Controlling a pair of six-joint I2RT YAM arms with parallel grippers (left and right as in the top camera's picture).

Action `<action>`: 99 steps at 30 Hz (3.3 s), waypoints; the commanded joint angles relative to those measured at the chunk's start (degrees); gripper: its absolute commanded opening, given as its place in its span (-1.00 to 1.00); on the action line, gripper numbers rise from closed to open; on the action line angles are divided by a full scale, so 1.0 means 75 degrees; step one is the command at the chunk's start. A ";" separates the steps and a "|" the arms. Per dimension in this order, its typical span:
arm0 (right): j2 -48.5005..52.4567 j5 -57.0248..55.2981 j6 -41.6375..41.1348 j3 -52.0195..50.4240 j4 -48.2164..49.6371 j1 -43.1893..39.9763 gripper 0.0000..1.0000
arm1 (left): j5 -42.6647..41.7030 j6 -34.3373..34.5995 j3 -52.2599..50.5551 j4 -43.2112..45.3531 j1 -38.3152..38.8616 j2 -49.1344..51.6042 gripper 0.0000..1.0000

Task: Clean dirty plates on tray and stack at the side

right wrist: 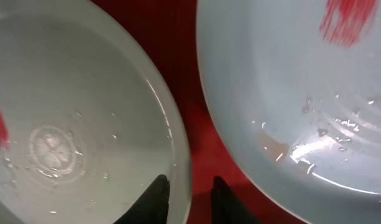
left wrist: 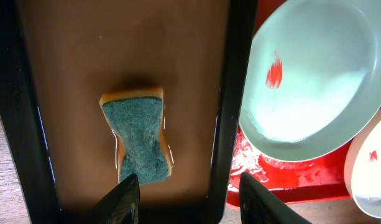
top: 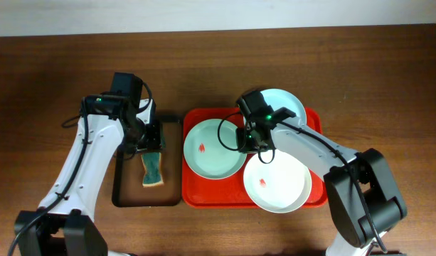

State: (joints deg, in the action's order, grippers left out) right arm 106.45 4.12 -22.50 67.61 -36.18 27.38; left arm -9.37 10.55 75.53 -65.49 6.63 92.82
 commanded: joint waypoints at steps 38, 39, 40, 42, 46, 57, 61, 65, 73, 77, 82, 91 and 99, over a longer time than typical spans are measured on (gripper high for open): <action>0.0277 0.0216 -0.0268 -0.0195 0.0289 0.0050 -0.77 | 0.0058 0.0073 -0.0067 -0.0038 0.0003 0.0067 0.98; 0.0277 0.0216 -0.0271 -0.0195 0.0329 0.0050 -0.84 | 0.0058 0.0073 -0.0067 -0.0038 0.0003 0.0067 0.99; 0.0277 0.0219 -0.0271 -0.0192 0.0364 0.0050 -0.92 | 0.0055 0.0073 -0.0067 -0.0038 0.0003 0.0067 0.98; 0.0277 0.0216 -0.0268 -0.0192 0.0402 0.0041 -0.92 | 0.0058 0.0073 -0.0067 -0.0038 0.0003 0.0067 0.98; 0.0271 0.0198 -0.0265 -0.0184 0.0484 -0.0073 -0.63 | 0.0055 0.0073 -0.0067 -0.0038 0.0003 0.0067 0.98; 0.0268 0.0221 -0.0268 -0.0172 0.0460 -0.0224 -0.92 | 0.0114 0.0070 -0.0067 -0.0009 0.0003 0.0067 0.98; 0.0268 0.0219 -0.0265 -0.0172 0.0493 -0.0224 -0.92 | 0.0111 0.0073 -0.0067 0.0259 0.0003 0.0067 0.98; 0.0268 0.0370 -0.0268 -0.0172 0.0286 -0.0224 -0.92 | 0.0029 0.0073 -0.0082 0.0318 0.0003 0.0076 -0.14; 0.0271 0.0364 -0.0265 -0.0175 0.0347 -0.0204 -0.91 | 0.0702 0.0417 -0.2154 0.1932 -0.0003 0.0140 -0.28; 0.0271 0.0364 -0.0265 -0.0175 0.0350 -0.0204 -0.90 | 0.1236 0.0854 -0.2363 0.1935 0.0003 0.0265 -0.45; 0.0271 0.0364 -0.0268 -0.0175 0.0350 -0.0204 -0.91 | 0.1221 0.0909 -0.2366 0.2110 0.0003 0.0781 -0.47; 0.0271 0.0364 -0.0268 -0.0175 0.0347 -0.0204 -0.91 | 0.1102 0.0868 -0.2288 0.2157 -0.0015 0.1562 -1.00; 0.0271 0.0367 -0.0268 -0.0175 0.0344 -0.0204 -0.92 | 0.1408 0.0408 -0.0935 0.1751 -0.0283 -0.0554 -1.00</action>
State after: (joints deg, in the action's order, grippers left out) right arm 108.07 6.96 -24.21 66.52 -33.34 25.91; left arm -1.41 14.76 67.26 -52.80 4.64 94.45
